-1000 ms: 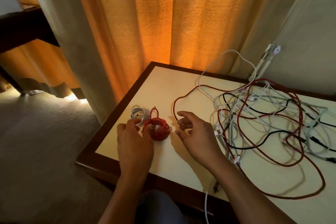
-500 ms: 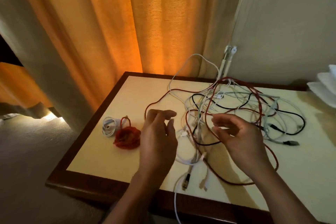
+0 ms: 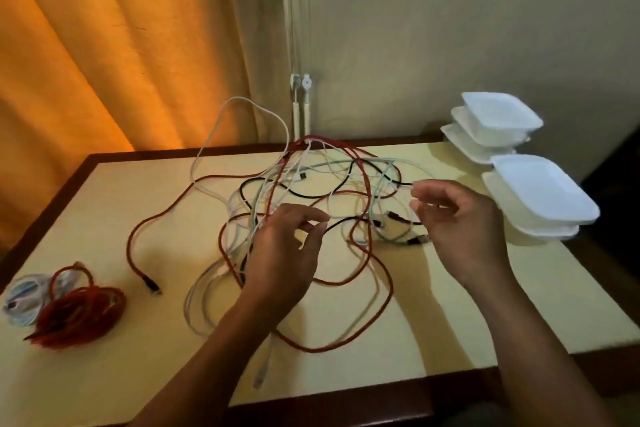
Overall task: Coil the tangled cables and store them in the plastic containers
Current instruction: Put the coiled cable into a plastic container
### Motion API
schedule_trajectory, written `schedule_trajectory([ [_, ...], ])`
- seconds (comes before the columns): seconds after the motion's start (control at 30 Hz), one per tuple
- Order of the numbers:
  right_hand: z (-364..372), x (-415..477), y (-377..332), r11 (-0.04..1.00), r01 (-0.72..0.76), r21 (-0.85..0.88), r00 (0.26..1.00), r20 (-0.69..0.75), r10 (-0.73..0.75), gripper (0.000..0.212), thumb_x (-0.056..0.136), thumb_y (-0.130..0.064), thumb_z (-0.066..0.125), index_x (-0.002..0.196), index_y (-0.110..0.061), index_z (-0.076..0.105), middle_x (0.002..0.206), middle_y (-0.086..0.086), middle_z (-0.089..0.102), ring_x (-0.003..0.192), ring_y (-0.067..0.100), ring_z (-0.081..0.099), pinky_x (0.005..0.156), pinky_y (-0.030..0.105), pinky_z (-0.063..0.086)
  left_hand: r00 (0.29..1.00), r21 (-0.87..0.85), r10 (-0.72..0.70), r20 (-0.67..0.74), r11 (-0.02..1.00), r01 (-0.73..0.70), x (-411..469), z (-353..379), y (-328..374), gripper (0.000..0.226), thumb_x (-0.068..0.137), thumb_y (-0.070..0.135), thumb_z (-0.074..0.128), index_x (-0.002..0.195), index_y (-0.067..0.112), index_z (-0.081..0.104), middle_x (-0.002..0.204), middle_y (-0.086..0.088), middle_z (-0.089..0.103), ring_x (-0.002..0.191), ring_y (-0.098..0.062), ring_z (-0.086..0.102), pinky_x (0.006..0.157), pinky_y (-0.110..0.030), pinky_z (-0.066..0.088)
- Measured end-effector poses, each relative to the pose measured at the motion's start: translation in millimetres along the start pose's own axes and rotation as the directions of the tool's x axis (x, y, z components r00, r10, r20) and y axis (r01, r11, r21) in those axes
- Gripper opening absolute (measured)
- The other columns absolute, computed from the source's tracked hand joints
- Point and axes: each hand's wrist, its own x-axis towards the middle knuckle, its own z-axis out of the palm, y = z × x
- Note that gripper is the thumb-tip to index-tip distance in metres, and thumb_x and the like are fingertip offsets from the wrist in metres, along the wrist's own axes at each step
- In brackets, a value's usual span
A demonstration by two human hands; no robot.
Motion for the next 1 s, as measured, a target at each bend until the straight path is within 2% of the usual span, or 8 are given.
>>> schedule_trajectory([
  [0.1,-21.5,37.7,13.8,0.969,0.034,-0.245,0.994,-0.088,-0.057,0.028,0.092,-0.015,0.073,0.119,-0.018,0.072,0.118,-0.001,0.073,0.111,0.020,0.065,0.097,0.027,0.044,1.000,-0.018,-0.006,0.027,1.000,0.006,4.1,4.5,-1.9,0.013,0.097,0.027,0.066,0.105,0.037,0.068,0.108,0.021,0.066,0.097,0.010,0.060,0.073,-0.009,0.051],
  [0.23,-45.2,114.3,39.8,0.814,0.055,-0.579,0.984,-0.109,-0.144,0.047,0.089,-0.017,0.071,0.134,-0.013,0.062,0.130,0.016,0.064,0.123,0.040,0.054,0.106,0.047,0.042,0.995,0.014,-0.043,0.085,0.999,0.042,3.8,10.5,-7.3,0.016,0.097,0.028,0.066,0.107,0.040,0.065,0.103,0.034,0.058,0.094,0.014,0.058,0.071,-0.006,0.044],
  [0.37,-56.5,179.4,49.1,0.624,0.037,-0.781,0.990,-0.057,-0.130,0.060,0.090,-0.030,0.069,0.145,-0.015,0.048,0.144,0.016,0.051,0.135,0.039,0.041,0.111,0.047,0.031,0.988,0.060,-0.053,0.146,0.997,0.044,5.2,15.8,-14.0,0.021,0.096,0.031,0.066,0.116,0.038,0.064,0.115,0.030,0.055,0.092,0.016,0.050,0.075,-0.011,0.042],
  [0.53,-56.0,209.2,67.0,0.482,0.048,-0.875,0.999,0.046,-0.017,0.055,0.095,-0.043,0.061,0.141,-0.014,0.049,0.143,0.012,0.053,0.135,0.035,0.046,0.110,0.049,0.034,0.978,0.057,-0.069,0.199,0.997,0.059,5.5,21.8,-20.2,0.023,0.095,0.032,0.068,0.117,0.040,0.062,0.122,0.026,0.052,0.105,-0.002,0.052,0.087,-0.023,0.044],
  [0.7,-53.7,213.2,81.9,0.434,0.053,-0.899,0.997,0.020,-0.079,0.042,0.096,-0.041,0.063,0.130,-0.017,0.059,0.128,0.008,0.064,0.120,0.034,0.058,0.100,0.046,0.041,0.960,0.072,-0.110,0.259,0.993,0.094,4.1,24.4,-21.7,0.024,0.097,0.031,0.065,0.112,0.047,0.053,0.123,0.026,0.049,0.108,-0.003,0.048,0.090,-0.024,0.042],
  [0.87,-50.5,207.2,80.3,0.413,0.057,-0.909,0.988,-0.009,-0.155,0.037,0.100,-0.037,0.060,0.131,-0.017,0.060,0.124,0.009,0.066,0.114,0.034,0.061,0.096,0.044,0.043,0.953,0.094,-0.130,0.275,0.990,0.108,5.5,25.1,-18.5,0.023,0.098,0.030,0.065,0.114,0.043,0.054,0.124,0.023,0.050,0.110,-0.002,0.046,0.092,-0.023,0.041],
  [0.93,-46.0,196.6,69.8,0.503,0.090,-0.859,0.974,-0.029,-0.223,0.038,0.100,-0.032,0.061,0.134,-0.017,0.059,0.128,0.010,0.066,0.118,0.034,0.060,0.098,0.045,0.042,0.952,0.085,-0.130,0.276,0.990,0.110,5.7,24.9,-19.0,0.024,0.098,0.030,0.065,0.118,0.041,0.058,0.127,0.021,0.053,0.110,-0.003,0.046,0.094,-0.024,0.041],
  [1.0,-35.1,176.3,53.6,0.677,0.159,-0.719,0.959,-0.051,-0.279,0.042,0.097,-0.029,0.066,0.138,-0.018,0.060,0.138,0.008,0.063,0.126,0.031,0.057,0.104,0.046,0.041,0.953,0.078,-0.128,0.273,0.991,0.111,6.1,25.9,-19.8,0.027,0.098,0.031,0.065,0.123,0.038,0.059,0.128,0.019,0.054,0.110,-0.003,0.048,0.095,-0.024,0.042],
])
